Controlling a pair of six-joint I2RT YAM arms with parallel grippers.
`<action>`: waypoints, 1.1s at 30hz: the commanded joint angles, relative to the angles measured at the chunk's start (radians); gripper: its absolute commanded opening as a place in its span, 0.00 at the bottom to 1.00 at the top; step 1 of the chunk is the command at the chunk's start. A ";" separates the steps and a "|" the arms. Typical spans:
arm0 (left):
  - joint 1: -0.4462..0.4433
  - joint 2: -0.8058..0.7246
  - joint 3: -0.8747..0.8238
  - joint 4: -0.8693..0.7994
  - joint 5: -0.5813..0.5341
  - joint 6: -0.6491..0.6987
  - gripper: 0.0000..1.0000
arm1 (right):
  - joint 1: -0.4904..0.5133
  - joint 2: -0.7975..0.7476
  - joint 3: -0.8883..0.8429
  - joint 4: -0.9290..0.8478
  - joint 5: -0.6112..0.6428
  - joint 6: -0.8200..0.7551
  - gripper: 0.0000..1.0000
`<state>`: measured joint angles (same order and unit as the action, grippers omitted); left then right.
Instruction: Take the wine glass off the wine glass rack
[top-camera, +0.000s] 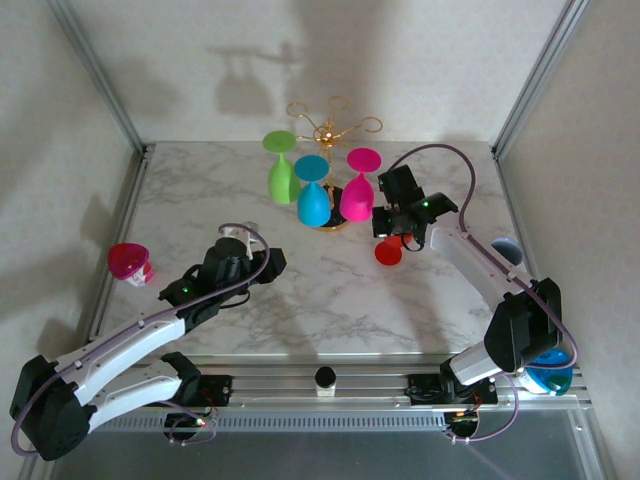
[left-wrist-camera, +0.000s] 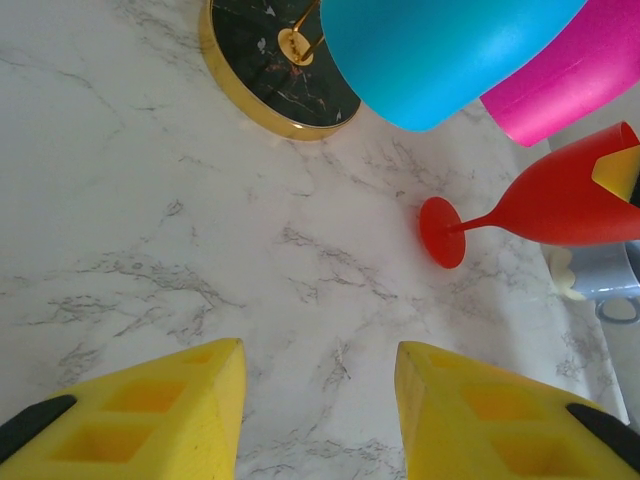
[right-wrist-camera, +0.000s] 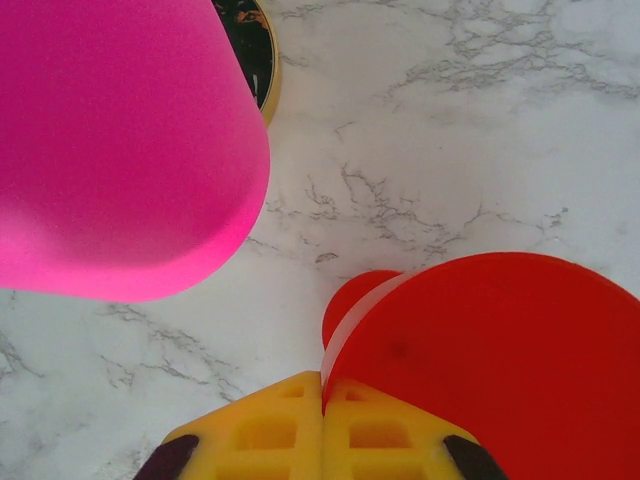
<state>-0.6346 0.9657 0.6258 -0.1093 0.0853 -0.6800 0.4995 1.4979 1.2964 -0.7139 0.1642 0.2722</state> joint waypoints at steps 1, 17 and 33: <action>0.010 0.007 0.028 -0.001 0.003 0.016 0.44 | -0.009 0.008 0.017 0.008 0.028 -0.014 0.00; 0.015 -0.011 0.014 -0.003 0.001 0.008 0.44 | -0.010 0.033 0.006 0.023 0.011 -0.004 0.11; 0.016 -0.019 0.005 0.004 0.006 0.004 0.44 | -0.012 -0.009 0.038 -0.014 0.012 -0.007 0.28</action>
<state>-0.6266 0.9688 0.6266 -0.1093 0.0856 -0.6804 0.4969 1.5200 1.2972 -0.7021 0.1631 0.2722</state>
